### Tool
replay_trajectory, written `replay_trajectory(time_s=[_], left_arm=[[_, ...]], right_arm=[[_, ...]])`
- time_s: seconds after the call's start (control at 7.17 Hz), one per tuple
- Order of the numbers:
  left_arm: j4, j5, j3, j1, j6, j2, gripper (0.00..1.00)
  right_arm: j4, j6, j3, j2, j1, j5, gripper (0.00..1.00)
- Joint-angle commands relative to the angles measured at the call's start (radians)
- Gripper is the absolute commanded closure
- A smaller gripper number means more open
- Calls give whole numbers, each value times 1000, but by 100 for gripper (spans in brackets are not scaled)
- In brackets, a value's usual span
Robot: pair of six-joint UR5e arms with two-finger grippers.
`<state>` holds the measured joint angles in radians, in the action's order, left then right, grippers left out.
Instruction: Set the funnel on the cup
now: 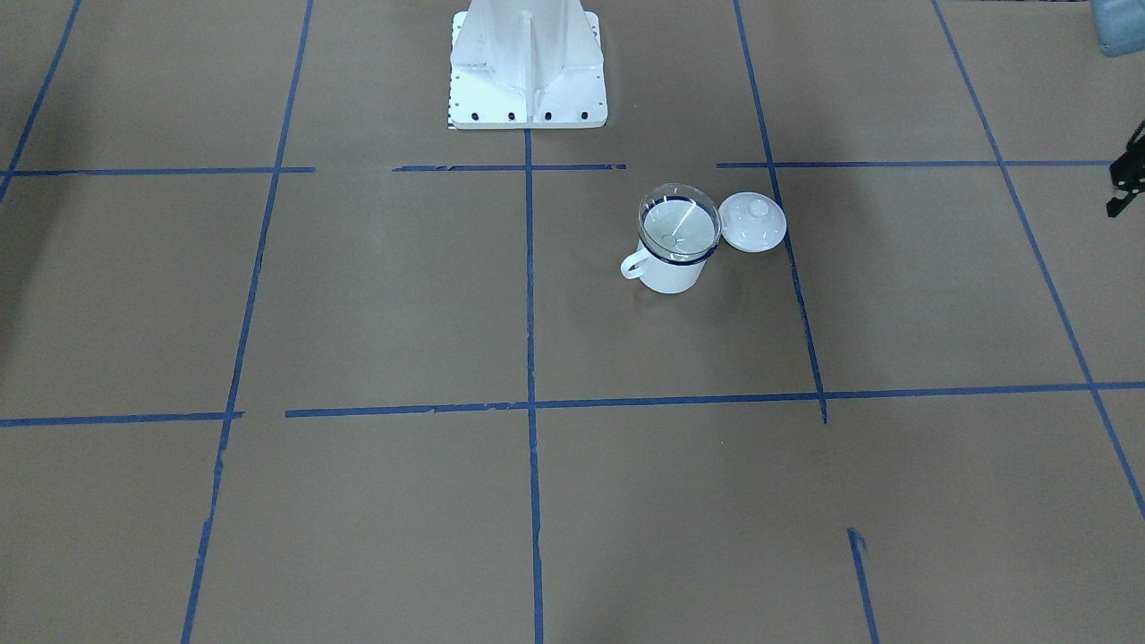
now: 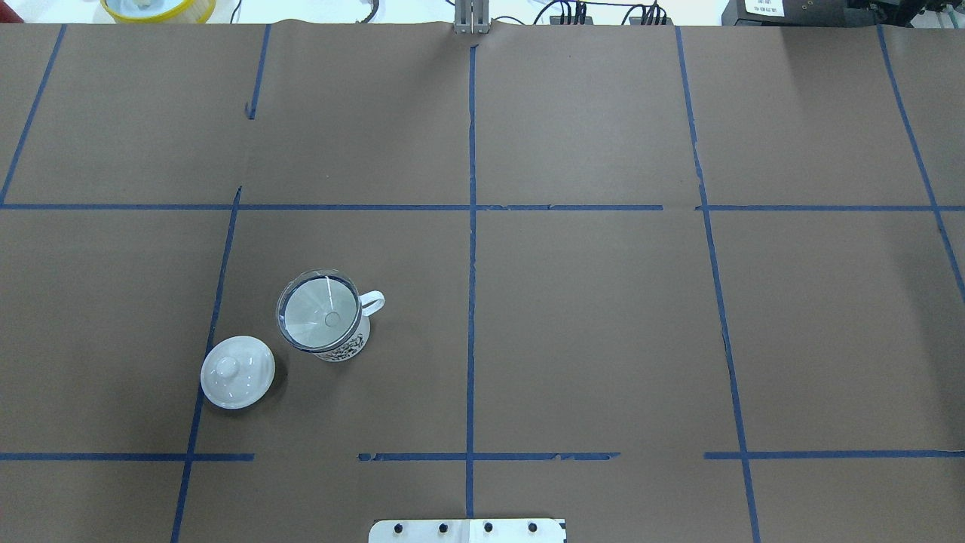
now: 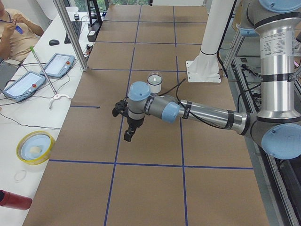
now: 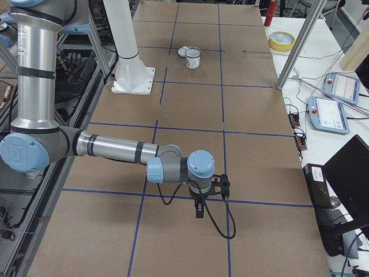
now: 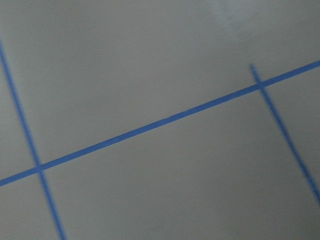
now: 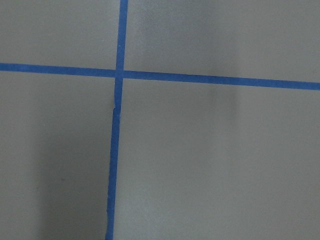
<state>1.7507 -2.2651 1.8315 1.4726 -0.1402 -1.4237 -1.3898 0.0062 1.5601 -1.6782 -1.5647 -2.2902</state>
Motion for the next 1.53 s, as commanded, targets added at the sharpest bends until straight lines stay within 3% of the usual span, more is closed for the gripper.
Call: replay_trajectory(time_s=[0.0, 0.56, 1.4], left_arm=[[-83, -7, -73, 104, -117, 20, 0], [-247, -65, -84, 123, -110, 6, 0], [-241, -62, -81, 156, -42, -6, 0]], right_arm=[[0, 0, 0, 0, 0, 0, 0], [0, 0, 0, 0, 0, 0, 0], [0, 0, 0, 0, 0, 0, 0]])
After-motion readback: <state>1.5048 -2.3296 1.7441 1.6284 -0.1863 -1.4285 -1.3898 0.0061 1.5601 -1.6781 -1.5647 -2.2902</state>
